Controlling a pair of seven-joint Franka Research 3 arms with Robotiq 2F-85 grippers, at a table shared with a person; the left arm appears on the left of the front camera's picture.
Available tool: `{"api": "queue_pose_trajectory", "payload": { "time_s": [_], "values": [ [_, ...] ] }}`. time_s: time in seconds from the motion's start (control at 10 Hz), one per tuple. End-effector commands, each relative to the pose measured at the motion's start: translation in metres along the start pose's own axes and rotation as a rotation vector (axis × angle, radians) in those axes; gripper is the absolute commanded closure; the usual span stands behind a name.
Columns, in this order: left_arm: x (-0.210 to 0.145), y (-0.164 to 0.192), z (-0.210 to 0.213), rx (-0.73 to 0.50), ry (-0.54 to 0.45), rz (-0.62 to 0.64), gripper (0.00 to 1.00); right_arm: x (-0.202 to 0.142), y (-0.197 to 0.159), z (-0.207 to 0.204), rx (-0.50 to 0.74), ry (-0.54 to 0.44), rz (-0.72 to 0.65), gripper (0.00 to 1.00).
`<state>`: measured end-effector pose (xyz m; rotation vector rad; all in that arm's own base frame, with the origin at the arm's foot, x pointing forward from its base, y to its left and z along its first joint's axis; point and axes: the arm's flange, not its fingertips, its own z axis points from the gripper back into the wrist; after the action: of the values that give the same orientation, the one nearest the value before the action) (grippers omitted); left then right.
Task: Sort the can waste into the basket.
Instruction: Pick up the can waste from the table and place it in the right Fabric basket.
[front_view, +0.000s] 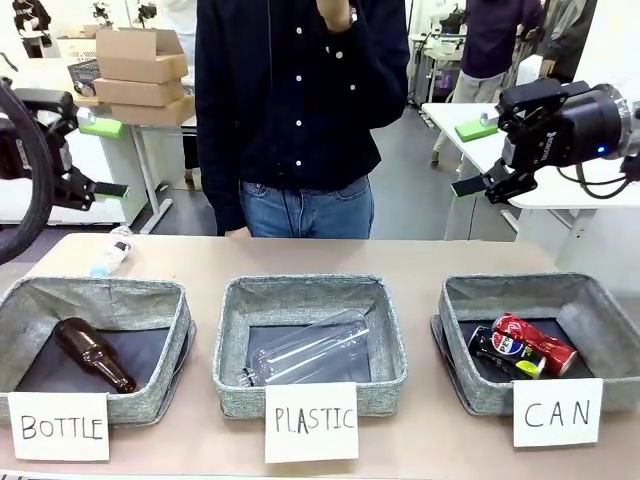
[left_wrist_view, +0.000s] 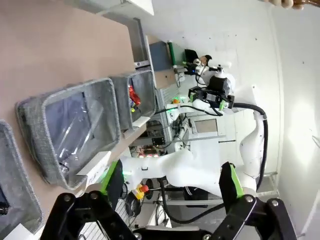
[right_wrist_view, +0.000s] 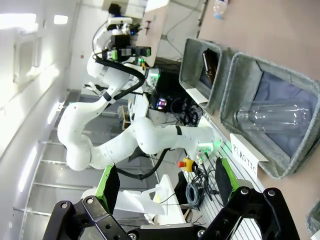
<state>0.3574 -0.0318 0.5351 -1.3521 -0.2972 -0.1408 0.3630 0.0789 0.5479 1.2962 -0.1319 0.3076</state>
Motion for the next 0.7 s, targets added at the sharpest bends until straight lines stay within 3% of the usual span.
{"api": "queue_pose_trajectory", "payload": {
  "time_s": [0.0, 0.1, 0.6],
  "values": [
    [-0.006, -0.007, -0.012, -0.041, 0.027, 0.065, 0.00, 0.000, 0.000, 0.002, -0.001, 0.007, 0.025, 0.00],
    [0.000, 0.000, 0.000, 0.000, 0.000, 0.000, 0.00, 0.000, 0.000, 0.002, -0.001, 0.007, 0.025, 0.00],
    [0.000, 0.000, 0.000, 0.000, 0.000, 0.000, 0.00, 0.000, 0.000, 0.002, -0.001, 0.007, 0.025, 0.00]
  ]
}}
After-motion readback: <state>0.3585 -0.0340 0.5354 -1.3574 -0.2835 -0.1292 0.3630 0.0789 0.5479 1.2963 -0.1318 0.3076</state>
